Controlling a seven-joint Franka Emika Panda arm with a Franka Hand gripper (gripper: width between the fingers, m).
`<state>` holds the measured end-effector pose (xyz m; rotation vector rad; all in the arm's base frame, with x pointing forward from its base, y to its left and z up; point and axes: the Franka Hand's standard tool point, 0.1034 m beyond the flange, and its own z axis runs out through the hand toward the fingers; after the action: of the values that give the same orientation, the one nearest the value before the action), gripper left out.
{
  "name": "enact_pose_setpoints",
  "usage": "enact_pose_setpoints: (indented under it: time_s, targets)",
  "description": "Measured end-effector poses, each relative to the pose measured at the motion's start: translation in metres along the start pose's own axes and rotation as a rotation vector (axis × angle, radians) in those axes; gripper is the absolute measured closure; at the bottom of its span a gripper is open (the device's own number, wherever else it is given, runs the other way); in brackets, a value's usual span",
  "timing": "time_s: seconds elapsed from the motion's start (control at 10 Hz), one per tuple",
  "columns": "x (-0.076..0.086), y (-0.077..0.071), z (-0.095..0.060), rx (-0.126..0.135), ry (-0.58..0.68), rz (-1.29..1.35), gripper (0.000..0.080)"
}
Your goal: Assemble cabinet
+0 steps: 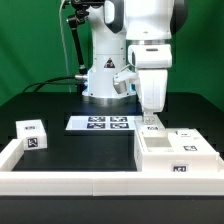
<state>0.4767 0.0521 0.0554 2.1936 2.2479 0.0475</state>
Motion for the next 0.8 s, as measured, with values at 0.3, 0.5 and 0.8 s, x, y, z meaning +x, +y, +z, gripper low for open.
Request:
enact_pose_setpoints:
  time_s: [0.3,0.5,0.8]
  targets:
    - [-0.003,0.004,0.001,-0.001,0.001,-0.075,0.0728]
    - [-0.003,0.004,0.001,-0.001,0.002,-0.075,0.0728]
    - [0.003,0.022,0.000,0.011,-0.002,-0.006,0.0728]
